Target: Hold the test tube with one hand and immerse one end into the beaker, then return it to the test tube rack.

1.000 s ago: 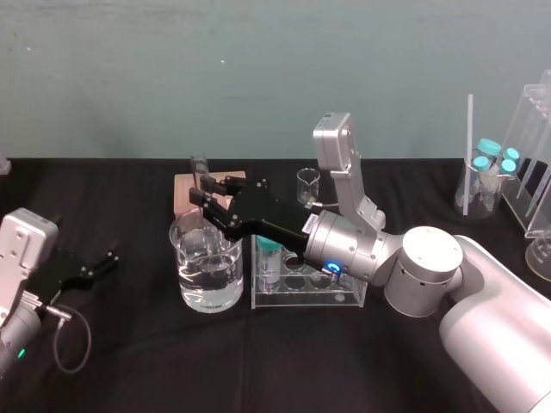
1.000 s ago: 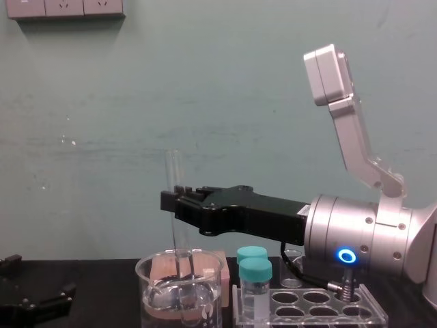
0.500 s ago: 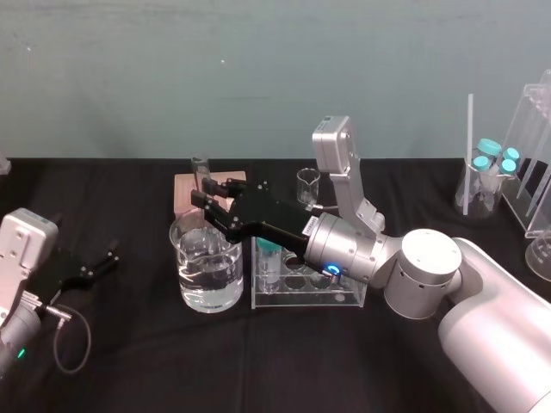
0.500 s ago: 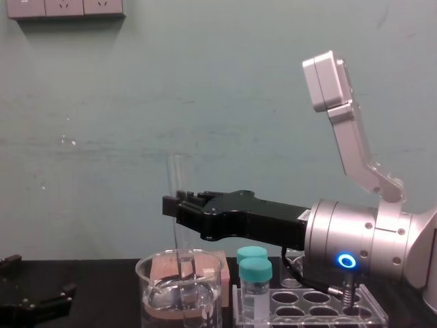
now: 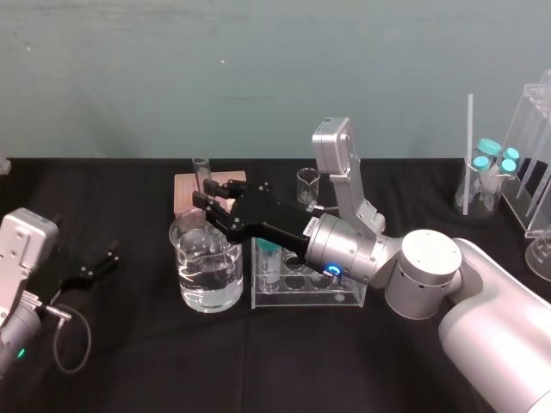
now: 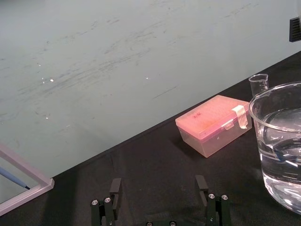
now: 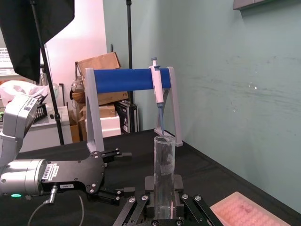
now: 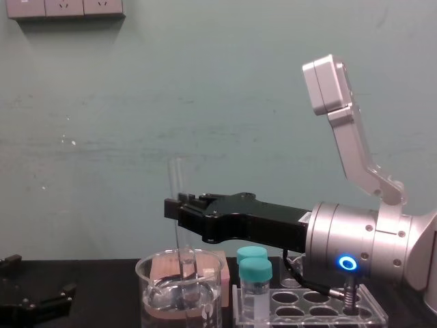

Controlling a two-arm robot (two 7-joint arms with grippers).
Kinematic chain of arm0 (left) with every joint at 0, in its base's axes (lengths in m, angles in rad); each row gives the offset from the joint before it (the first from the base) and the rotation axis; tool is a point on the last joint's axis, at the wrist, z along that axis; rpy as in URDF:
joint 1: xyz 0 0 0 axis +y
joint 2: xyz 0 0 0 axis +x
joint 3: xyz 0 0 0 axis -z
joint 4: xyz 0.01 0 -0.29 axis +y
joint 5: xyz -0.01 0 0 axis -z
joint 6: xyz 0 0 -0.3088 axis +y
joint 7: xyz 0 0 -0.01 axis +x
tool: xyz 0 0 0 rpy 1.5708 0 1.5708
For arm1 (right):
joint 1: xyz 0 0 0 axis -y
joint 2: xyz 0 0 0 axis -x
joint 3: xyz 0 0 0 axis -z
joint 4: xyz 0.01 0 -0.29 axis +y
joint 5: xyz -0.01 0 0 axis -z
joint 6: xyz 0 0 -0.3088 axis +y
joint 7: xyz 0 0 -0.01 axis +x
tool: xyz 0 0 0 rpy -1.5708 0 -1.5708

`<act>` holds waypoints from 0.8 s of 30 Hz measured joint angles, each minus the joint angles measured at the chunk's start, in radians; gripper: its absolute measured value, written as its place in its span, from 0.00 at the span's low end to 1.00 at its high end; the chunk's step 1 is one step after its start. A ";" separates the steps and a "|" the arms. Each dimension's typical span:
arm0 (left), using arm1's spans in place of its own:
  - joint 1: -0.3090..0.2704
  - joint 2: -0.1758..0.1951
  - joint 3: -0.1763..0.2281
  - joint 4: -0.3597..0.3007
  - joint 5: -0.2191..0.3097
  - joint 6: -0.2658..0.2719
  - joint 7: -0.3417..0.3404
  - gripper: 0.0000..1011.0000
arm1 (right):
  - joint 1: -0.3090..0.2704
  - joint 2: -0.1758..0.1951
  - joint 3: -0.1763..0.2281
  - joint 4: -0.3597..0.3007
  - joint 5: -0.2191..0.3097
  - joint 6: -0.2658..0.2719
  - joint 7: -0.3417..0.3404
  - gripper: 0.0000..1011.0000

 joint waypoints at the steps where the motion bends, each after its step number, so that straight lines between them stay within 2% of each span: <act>1: 0.000 0.000 0.000 0.000 0.000 0.000 0.000 0.99 | 0.000 0.000 0.000 0.000 0.000 0.000 0.000 0.22; 24: 0.000 0.000 0.000 0.000 0.000 0.000 0.000 0.99 | -0.006 0.004 0.002 -0.010 -0.003 -0.001 0.005 0.22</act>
